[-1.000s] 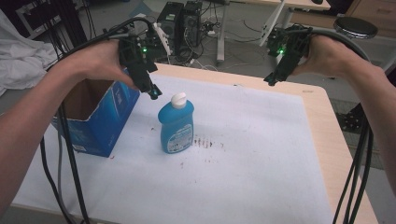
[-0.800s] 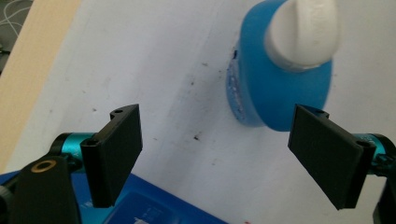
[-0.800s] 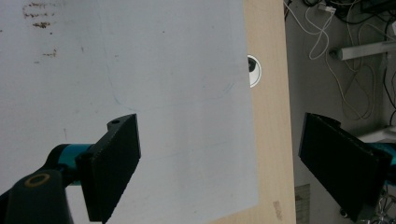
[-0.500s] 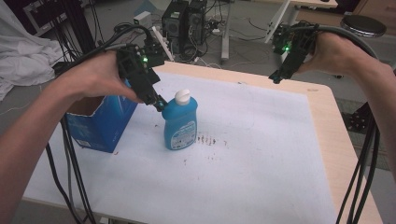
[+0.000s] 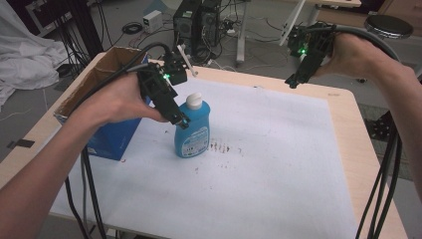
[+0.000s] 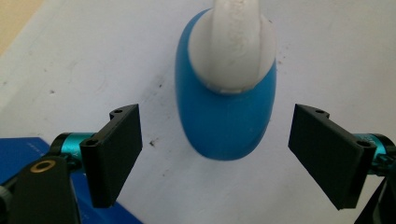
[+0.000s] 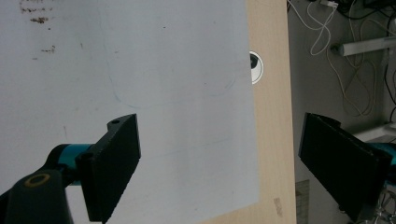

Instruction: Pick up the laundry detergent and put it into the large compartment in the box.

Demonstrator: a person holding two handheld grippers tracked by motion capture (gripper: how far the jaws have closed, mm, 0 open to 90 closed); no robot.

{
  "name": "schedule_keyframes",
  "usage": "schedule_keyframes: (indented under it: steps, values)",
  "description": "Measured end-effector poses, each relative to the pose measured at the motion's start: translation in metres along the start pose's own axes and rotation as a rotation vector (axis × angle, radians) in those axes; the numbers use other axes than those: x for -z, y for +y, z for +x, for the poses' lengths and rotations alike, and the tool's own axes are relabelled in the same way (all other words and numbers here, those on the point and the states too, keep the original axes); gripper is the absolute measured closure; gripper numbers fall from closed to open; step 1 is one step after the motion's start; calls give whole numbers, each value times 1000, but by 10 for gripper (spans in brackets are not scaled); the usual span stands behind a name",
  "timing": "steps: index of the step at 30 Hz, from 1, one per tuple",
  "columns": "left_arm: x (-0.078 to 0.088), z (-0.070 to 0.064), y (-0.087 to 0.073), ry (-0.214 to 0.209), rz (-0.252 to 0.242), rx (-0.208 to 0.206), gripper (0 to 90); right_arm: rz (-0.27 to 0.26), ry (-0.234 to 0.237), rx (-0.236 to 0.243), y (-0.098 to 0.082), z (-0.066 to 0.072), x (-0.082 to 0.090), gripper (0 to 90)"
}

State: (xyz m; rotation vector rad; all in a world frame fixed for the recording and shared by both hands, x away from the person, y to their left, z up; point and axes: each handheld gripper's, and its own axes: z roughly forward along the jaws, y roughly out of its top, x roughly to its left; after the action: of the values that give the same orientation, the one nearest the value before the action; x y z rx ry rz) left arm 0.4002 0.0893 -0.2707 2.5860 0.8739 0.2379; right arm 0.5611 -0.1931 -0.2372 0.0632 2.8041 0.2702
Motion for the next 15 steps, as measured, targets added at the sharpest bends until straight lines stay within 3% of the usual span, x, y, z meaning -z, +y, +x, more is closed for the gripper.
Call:
schedule_keyframes:
  steps: [6, 15]
  values:
    - [-12, -7, 8, 14, 6, 0, 175, 7, 1, 5, -1, 1, -1, 120]
    - [-26, -7, 14, 45, 41, 16, 175, 11, 3, 10, -3, 1, -3, 120]
